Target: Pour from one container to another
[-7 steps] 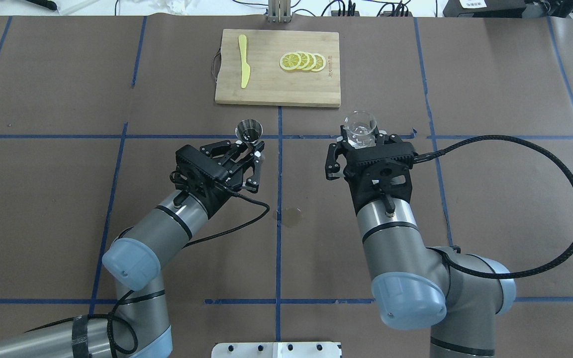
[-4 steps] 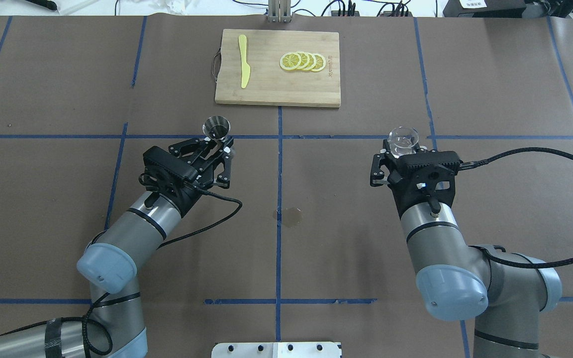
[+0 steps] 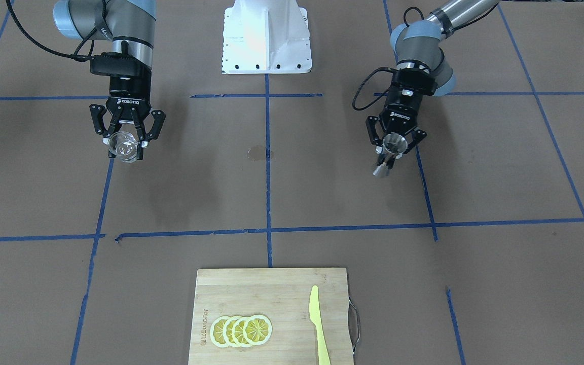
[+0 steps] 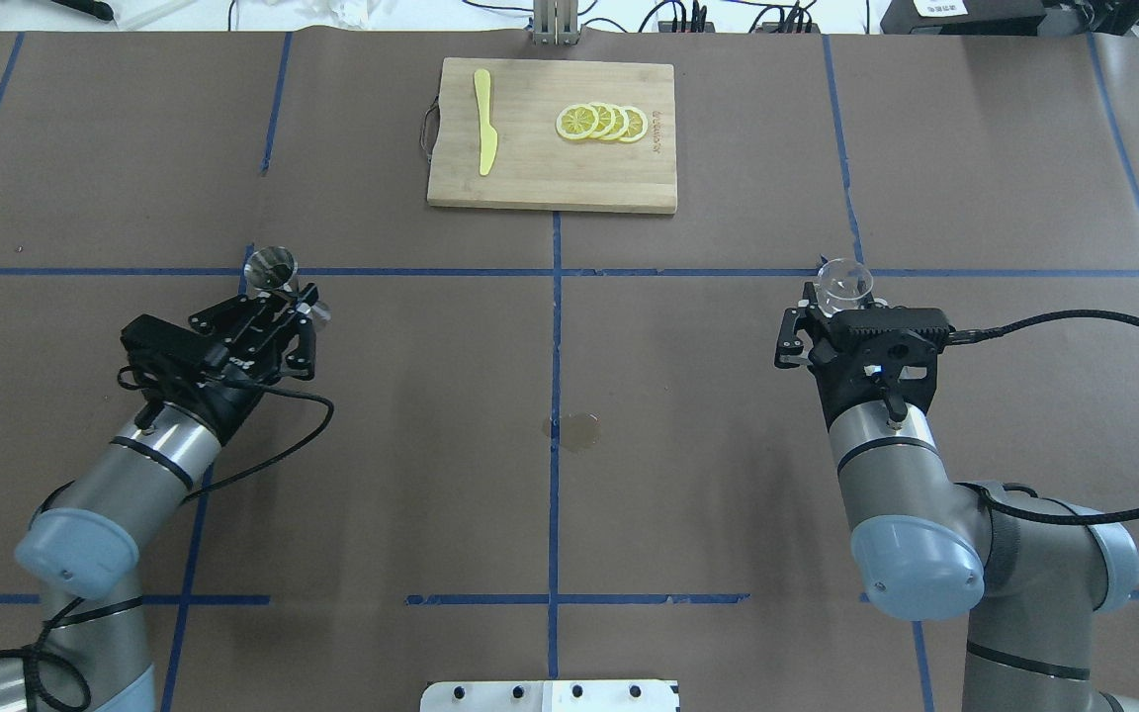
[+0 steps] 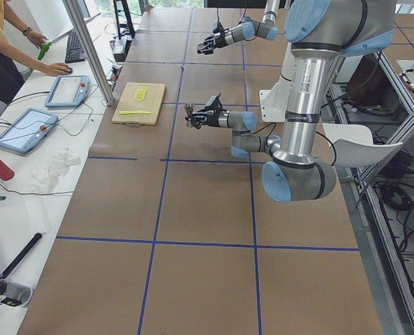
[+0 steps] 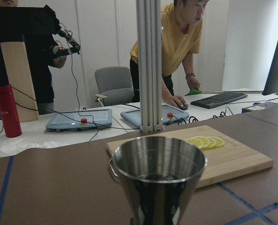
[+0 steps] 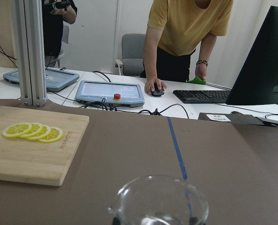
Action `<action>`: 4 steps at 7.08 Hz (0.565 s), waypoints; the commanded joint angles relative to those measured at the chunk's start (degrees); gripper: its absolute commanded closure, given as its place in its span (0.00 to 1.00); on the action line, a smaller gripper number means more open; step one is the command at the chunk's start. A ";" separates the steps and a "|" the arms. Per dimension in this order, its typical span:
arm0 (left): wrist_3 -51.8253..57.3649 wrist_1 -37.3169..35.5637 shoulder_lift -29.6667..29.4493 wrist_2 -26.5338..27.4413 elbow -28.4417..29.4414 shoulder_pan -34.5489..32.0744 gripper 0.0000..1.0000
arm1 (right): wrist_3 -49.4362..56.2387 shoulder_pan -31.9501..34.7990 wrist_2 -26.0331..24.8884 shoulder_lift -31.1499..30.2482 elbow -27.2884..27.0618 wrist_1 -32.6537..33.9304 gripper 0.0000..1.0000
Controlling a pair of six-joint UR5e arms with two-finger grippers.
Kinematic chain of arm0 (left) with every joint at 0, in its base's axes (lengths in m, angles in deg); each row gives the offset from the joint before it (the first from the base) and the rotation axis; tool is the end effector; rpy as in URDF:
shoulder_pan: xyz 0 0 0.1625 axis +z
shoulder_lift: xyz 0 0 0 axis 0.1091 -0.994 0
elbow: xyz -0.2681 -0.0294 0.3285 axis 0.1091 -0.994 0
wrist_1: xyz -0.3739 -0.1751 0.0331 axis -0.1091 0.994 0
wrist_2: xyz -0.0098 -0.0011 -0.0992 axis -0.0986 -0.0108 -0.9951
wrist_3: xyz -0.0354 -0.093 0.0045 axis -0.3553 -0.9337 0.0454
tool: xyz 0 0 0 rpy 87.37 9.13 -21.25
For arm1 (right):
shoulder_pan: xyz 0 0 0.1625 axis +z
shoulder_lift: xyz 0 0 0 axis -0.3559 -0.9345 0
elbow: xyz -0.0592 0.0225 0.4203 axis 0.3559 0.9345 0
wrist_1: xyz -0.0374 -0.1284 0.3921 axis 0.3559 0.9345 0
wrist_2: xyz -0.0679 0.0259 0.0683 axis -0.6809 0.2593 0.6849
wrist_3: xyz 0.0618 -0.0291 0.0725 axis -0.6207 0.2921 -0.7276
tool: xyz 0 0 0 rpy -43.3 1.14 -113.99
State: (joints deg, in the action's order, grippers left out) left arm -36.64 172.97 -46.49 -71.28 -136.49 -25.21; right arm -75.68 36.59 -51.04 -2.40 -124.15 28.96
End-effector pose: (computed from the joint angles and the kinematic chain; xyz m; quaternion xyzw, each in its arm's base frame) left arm 0.4135 -0.3585 0.4292 0.5955 0.3942 -0.1022 0.6925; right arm -0.4174 -0.3399 0.3499 0.4984 -0.2472 0.1898 0.8090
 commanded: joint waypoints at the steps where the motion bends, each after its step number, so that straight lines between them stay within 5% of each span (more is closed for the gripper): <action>1: -6.53 4.14 11.08 0.47 -0.07 -0.48 1.00 | -0.09 0.17 -0.03 -0.01 0.63 0.04 1.00; 4: -13.41 6.45 17.30 0.47 4.64 -0.39 1.00 | -0.09 0.17 0.06 0.34 0.72 0.04 1.00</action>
State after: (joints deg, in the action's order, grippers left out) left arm -47.90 179.07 -30.15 -70.83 -134.68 -25.64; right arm -75.77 36.75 -50.99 -2.17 -123.51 29.00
